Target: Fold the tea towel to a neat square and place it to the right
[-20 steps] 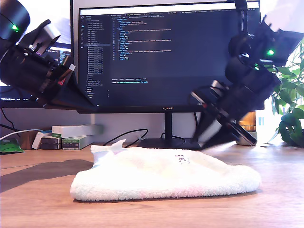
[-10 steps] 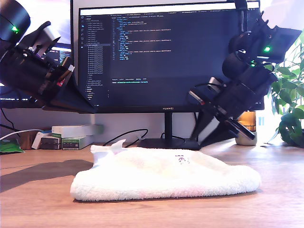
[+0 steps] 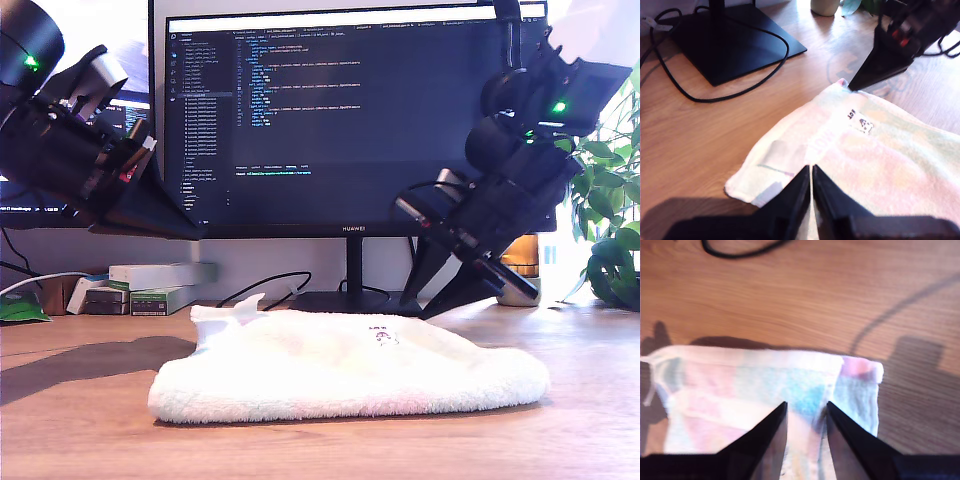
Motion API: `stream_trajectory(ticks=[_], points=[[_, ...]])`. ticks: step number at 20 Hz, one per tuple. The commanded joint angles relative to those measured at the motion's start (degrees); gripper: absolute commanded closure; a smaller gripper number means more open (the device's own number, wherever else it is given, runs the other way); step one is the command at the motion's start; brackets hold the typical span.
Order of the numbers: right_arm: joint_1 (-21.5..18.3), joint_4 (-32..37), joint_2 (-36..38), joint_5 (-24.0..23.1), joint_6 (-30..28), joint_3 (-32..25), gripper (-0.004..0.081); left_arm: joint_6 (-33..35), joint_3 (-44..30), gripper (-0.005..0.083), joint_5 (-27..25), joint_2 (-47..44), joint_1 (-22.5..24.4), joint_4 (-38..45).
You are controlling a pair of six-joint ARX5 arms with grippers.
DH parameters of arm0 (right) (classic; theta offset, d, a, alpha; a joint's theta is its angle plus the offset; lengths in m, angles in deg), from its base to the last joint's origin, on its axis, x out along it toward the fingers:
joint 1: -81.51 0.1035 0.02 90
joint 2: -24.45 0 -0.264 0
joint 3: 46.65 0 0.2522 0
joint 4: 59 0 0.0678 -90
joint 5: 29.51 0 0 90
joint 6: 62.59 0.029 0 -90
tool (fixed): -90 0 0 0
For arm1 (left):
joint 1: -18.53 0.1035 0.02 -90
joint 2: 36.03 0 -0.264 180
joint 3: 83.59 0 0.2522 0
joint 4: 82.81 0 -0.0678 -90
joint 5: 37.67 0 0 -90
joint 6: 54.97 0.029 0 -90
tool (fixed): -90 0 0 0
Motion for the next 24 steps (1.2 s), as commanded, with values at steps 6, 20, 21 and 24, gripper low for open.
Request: stream_trajectory(ticks=[6,20,21,24], points=[[0.63,0.24,-1.66,-1.57,-0.33,-0.07,0.0555,-0.15,-0.37,0.079,0.48,-0.63,-0.15,0.0],[0.96,-0.57,-1.64,-0.92,-0.24,0.57,0.0783,1.36,-0.37,0.079,0.42,-0.63,-0.15,-2.1],[0.96,-1.25,-1.64,-0.92,-0.24,1.01,0.0783,1.4,-0.37,0.079,0.39,-0.61,-0.13,-2.1],[0.96,-3.63,-1.62,-0.92,-0.28,2.73,0.0783,1.42,-0.37,0.079,0.35,-0.59,-0.09,-2.27]])
